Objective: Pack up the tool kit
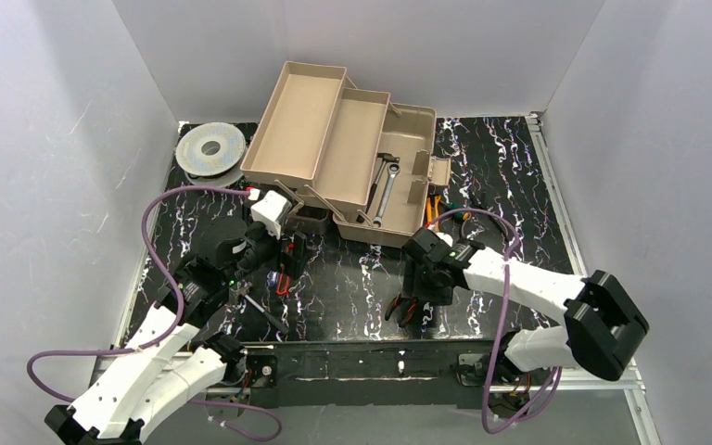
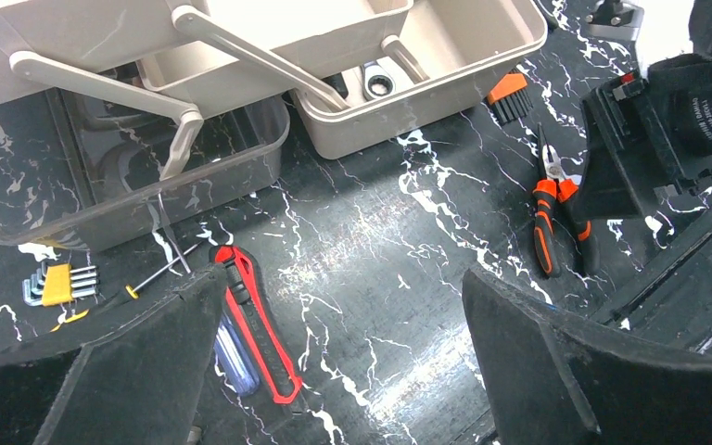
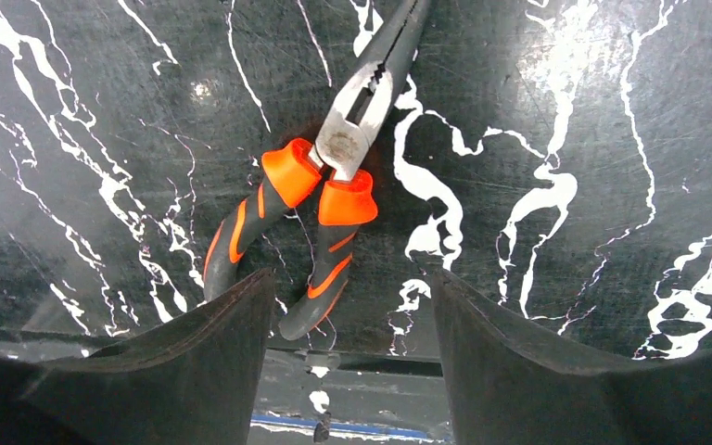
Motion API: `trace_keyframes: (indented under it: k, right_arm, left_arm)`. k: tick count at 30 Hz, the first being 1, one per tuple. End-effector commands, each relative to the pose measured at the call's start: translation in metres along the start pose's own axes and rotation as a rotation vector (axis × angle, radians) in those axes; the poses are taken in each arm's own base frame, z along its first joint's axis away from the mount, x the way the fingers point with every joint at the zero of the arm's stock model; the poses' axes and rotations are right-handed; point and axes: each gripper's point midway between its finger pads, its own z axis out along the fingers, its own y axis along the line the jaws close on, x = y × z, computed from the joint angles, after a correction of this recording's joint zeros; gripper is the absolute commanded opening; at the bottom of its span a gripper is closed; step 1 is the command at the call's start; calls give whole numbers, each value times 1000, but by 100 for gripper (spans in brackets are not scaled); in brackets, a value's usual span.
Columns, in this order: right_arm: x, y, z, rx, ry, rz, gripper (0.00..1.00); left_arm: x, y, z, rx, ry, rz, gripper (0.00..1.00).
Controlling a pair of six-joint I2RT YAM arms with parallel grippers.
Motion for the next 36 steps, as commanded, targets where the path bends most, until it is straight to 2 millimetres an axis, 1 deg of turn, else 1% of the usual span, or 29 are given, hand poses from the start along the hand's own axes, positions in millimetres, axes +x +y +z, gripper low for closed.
trace_keyframes:
  k: [1,5,9,10,11,14,16,21,23,25,28,29,30,32,34,36]
  right_arm:
    - [-12,4,-4,78,-46,7,69]
    - [-14,0,3,141,-48,-6,65]
    - [-12,0,13,159,-31,-14,62]
    - [-11,-1,16,168,-23,-17,59]
    - [-9,-2,19,173,-16,-19,56]
    - [-8,-2,22,178,-11,-25,31]
    - [-8,-1,22,165,-12,-27,2]
    - [-9,-8,13,141,-64,17,1]
    - [-12,-14,5,135,-106,43,1]
    - [-19,-18,-7,125,-161,64,1]
    - [-32,-22,-28,77,-264,93,1]
    - [-39,-21,-38,46,-311,105,1]
    - [-45,-22,-44,36,-351,102,1]
    - [-64,-17,-63,-19,-456,78,1]
    - [-87,-6,-88,-88,-582,35,1]
    - [-112,10,-114,-143,-701,-21,1]
  left_arm:
    - [-9,-2,-4,12,-24,13,99]
    - [-10,0,-5,3,-27,16,99]
    - [-10,2,-6,-8,-29,19,100]
    - [-10,2,-6,-9,-26,18,100]
    - [-10,2,-6,-10,-26,18,100]
    - [-10,2,-6,-13,-27,18,100]
    - [-9,3,-5,-13,-23,18,100]
    - [-9,3,-5,-16,-20,18,100]
    - [-9,3,-4,-17,-19,18,100]
    - [-9,3,-4,-17,-20,18,100]
    - [-9,3,-5,-18,-22,19,99]
    - [-9,4,-4,-18,-21,17,99]
    - [-9,4,-4,-20,-22,17,99]
    - [-11,4,-5,-19,-26,18,100]
    - [-10,4,-4,-19,-26,18,99]
    - [-10,4,-4,-18,-26,18,99]
